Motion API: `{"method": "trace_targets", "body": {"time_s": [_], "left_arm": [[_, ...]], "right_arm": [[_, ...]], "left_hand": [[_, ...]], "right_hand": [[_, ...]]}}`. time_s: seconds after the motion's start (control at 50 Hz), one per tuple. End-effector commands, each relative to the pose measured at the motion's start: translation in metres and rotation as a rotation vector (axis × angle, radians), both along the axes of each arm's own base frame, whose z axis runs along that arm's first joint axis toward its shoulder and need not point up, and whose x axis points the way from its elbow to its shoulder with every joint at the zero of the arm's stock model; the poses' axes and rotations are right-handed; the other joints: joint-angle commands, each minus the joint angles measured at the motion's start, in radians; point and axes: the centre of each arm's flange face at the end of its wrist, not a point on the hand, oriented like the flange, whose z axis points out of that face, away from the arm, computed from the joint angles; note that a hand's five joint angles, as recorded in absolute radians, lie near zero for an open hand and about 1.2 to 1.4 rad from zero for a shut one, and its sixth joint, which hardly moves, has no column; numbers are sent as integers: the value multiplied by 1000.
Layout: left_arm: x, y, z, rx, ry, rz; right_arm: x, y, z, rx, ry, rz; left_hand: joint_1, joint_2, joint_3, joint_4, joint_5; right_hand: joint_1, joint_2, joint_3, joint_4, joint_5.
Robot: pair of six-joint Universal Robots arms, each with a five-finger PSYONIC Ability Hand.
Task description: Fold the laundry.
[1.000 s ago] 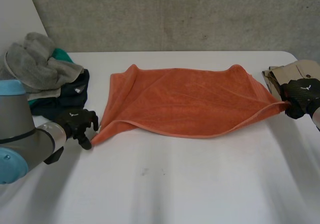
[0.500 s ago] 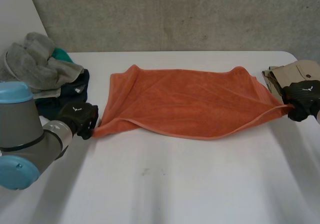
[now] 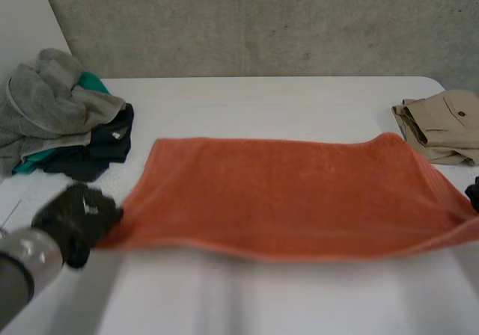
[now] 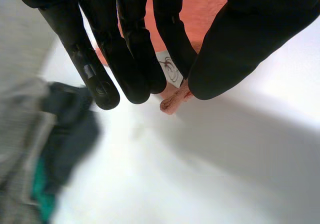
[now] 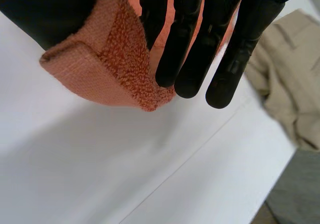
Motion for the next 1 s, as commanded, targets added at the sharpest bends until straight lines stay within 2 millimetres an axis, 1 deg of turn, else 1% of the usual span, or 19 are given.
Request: {"method": "trace_targets", "body": {"time_s": [0.02, 0.1, 0.12, 0.18, 0.26, 0.32, 0.34, 0.42, 0.58, 0.7, 0.72, 0.78, 0.8, 0.82, 0.86, 0.88, 0.9, 0.96, 1.0], "left_arm": [[-3, 8, -18, 104, -42, -31], [-11, -15, -21, 63, -26, -30], [-16, -27, -23, 39, -15, -30], [-24, -47, -26, -7, 0, -33], [-46, -89, -38, -104, 66, -37], [-58, -109, -43, -157, 100, -37], [-65, -123, -45, -197, 116, -33], [-76, -153, -48, -296, 129, 5], [-101, -188, -47, -486, 200, -10], [-113, -220, -38, -652, 266, -7], [-115, -224, -33, -678, 275, -7], [-119, -242, 7, -820, 328, 2], [-119, -249, 36, -910, 372, 12], [-120, -251, 53, -963, 398, 14], [-119, -250, 90, -1078, 458, 17], [-115, -245, 128, -1187, 531, 25], [-112, -241, 145, -1233, 569, 30], [-93, -227, 196, -1352, 699, 66], [-84, -223, 205, -1360, 731, 81]], "right_arm": [[-9, -23, -43, 81, -69, -51], [-13, -42, -49, 16, -133, -138], [-12, -45, -52, 7, -145, -149], [-2, -53, -62, -24, -187, -163], [10, -64, -64, -101, -203, -168], [11, -74, -63, -172, -196, -199], [9, -83, -64, -223, -190, -229], [14, -100, -67, -331, -175, -252], [36, -115, -77, -404, -181, -210], [56, -135, -61, -586, -243, -180], [62, -145, -45, -693, -288, -172], [71, -159, -16, -859, -374, -156], [77, -165, 9, -984, -450, -133], [82, -167, 24, -1055, -495, -115], [88, -166, 59, -1201, -593, -87], [91, -160, 94, -1329, -689, -63], [92, -157, 109, -1387, -731, -53], [87, -147, 146, -1513, -806, -75], [86, -145, 155, -1526, -818, -86]], "left_hand": [[248, 199, 205, 199, 237], [248, 199, 205, 199, 237], [248, 199, 205, 199, 237], [248, 199, 205, 199, 237], [248, 199, 205, 199, 237], [248, 199, 205, 199, 237], [248, 199, 205, 199, 237], [248, 199, 205, 199, 237], [248, 199, 205, 199, 237], [248, 199, 205, 199, 237], [248, 199, 205, 199, 237], [248, 199, 205, 199, 237], [248, 199, 205, 199, 237], [248, 199, 205, 199, 237], [248, 199, 205, 199, 237], [248, 199, 205, 199, 237], [248, 199, 205, 199, 237], [248, 199, 205, 199, 237], [248, 199, 205, 199, 237]], "right_hand": [[333, 213, 207, 202, 229], [333, 213, 207, 202, 229], [333, 213, 207, 202, 229], [333, 213, 207, 202, 229], [333, 213, 207, 202, 229], [333, 213, 207, 202, 229], [333, 213, 207, 202, 229], [333, 213, 207, 202, 229], [333, 213, 207, 202, 229], [333, 213, 207, 202, 229], [333, 213, 207, 202, 229], [333, 213, 207, 202, 229], [333, 213, 207, 202, 229], [333, 213, 207, 202, 229], [333, 213, 207, 202, 229], [333, 213, 207, 202, 229], [333, 213, 207, 202, 229], [333, 213, 207, 202, 229], [333, 213, 207, 202, 229]]}}
